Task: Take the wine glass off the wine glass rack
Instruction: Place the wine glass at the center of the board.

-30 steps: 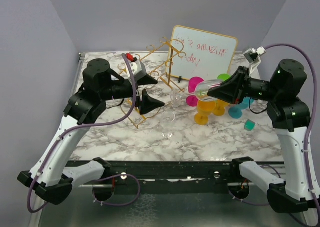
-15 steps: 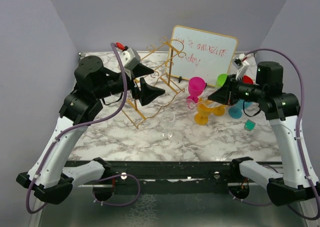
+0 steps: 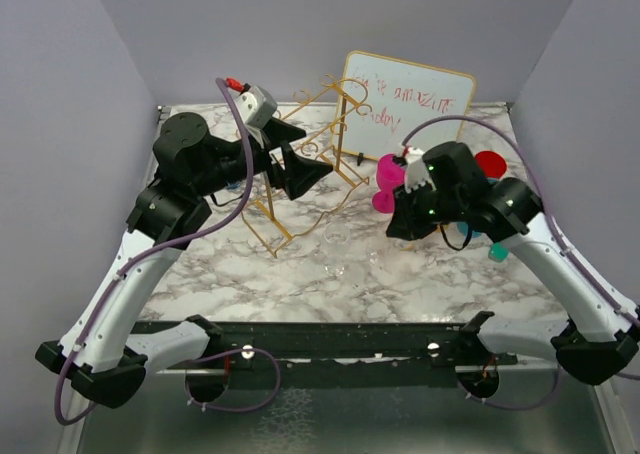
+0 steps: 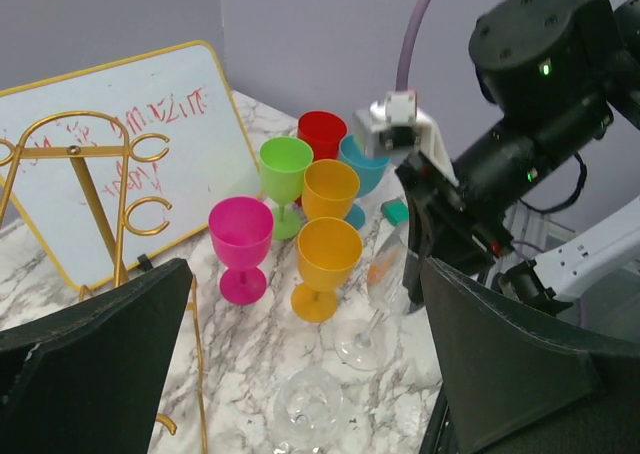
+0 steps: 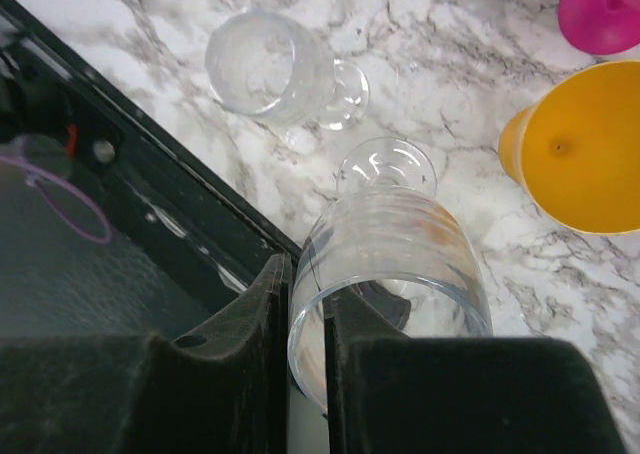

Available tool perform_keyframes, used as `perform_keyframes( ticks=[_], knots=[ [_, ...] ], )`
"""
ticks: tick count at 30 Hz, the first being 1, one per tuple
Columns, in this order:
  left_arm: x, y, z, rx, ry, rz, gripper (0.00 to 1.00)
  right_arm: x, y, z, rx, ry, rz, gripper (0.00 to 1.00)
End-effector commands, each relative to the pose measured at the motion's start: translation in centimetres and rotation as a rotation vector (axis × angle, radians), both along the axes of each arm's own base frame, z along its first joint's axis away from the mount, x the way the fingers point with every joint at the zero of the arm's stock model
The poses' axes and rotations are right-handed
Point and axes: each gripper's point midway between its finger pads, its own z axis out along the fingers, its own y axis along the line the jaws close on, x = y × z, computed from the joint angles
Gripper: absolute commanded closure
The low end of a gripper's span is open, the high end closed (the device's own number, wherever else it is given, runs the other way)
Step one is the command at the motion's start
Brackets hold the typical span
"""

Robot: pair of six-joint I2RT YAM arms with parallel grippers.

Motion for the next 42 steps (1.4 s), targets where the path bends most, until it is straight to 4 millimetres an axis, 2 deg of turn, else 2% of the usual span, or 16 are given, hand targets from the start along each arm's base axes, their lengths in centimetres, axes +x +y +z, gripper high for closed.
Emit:
perform_keyframes(
  ticks=[1,7,14,19,23,30,34,37,42],
  knots=[
    [0.7,0.4,0.7,-0.006,-0.012,0.046,0.01,0.2,-0.1,-2.1,-0.237,-0.07,-0.078,0.99],
    [1.2,2.0,1.5,0.015,-0.045,0.143,0.01,0.1,1.4,-2.1,-0.213,-0.137,-0.041,1.0],
    [2.0,2.8,1.3,0.004,-0.019,0.217,0.01,-1.0,2.3,-5.9,-0.228,-0.12,0.042,1.0],
    [1.6,2.1,2.1,-0.019,-0.007,0.176,0.01,-0.7,1.8,-8.3,-0.282,-0.125,0.042,1.0],
    [1.8,1.2,2.1,-0.024,0.022,0.137,0.01,-0.5,1.4,-9.8,-0.317,-0.125,0.038,1.0],
    [2.5,0.6,2.4,-0.04,0.038,0.13,0.01,-0.3,1.7,-11.5,-0.322,-0.115,0.034,0.96],
    [1.9,-0.1,2.3,-0.044,0.059,0.074,0.01,0.0,0.9,-12.3,-0.374,-0.11,0.001,0.87],
    [1.7,-0.4,2.3,-0.047,0.069,0.057,0.01,0.0,0.7,-12.2,-0.381,-0.108,-0.003,0.63],
    [1.9,-0.3,2.1,-0.046,0.075,0.067,0.01,0.3,0.7,-11.0,-0.353,-0.142,-0.015,0.54]
  ],
)
